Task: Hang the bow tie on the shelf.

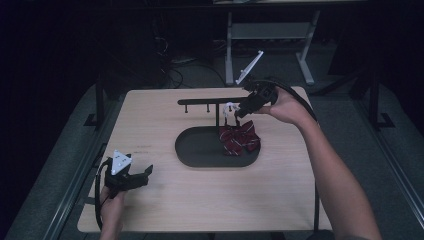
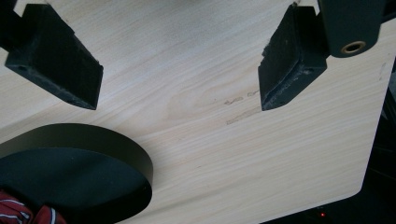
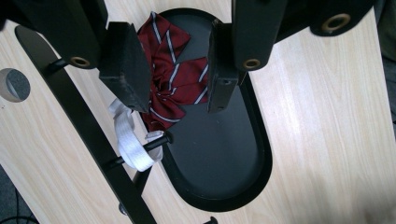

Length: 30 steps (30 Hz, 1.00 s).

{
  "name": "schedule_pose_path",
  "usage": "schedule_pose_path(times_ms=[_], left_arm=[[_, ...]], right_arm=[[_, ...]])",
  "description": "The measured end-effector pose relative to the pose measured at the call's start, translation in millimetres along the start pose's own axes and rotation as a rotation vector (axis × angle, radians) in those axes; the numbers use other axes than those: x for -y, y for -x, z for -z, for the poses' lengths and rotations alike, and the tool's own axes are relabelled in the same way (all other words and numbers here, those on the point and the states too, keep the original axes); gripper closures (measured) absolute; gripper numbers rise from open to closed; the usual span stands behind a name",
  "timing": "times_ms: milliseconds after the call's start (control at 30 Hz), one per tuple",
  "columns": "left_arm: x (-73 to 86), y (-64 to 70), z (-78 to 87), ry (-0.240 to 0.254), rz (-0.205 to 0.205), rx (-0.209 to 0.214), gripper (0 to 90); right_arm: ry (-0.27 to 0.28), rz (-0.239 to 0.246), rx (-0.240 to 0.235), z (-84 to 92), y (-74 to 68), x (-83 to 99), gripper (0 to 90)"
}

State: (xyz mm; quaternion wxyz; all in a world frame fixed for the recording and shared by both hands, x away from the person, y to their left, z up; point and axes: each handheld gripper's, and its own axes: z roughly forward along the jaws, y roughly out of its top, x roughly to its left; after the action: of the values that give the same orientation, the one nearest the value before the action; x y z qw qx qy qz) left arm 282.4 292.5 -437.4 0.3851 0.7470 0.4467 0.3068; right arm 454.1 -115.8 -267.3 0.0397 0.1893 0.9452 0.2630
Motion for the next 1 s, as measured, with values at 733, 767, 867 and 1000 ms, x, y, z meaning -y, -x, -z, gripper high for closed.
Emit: schedule_pose_path(times_ms=[733, 767, 867, 1000], left_arm=[[0.0, -0.7, 0.8, -0.002, -0.005, -0.004, 13.5], [0.0, -0.9, 0.9, -0.003, -0.007, -0.004, 13.5], [0.0, -0.8, 0.9, -0.003, -0.007, -0.004, 13.5], [-0.1, -0.9, 1.2, -0.004, -0.01, -0.004, 13.5]], right_arm=[[0.024, -0.001, -0.011, 4.4, -6.1, 11.4, 57.6], [0.024, 0.001, -0.015, 4.2, -6.8, 11.9, 57.6], [0.028, 0.002, -0.018, 3.1, -8.3, 13.4, 57.4], [0.026, 0.001, -0.022, 1.5, -9.6, 16.3, 57.0]])
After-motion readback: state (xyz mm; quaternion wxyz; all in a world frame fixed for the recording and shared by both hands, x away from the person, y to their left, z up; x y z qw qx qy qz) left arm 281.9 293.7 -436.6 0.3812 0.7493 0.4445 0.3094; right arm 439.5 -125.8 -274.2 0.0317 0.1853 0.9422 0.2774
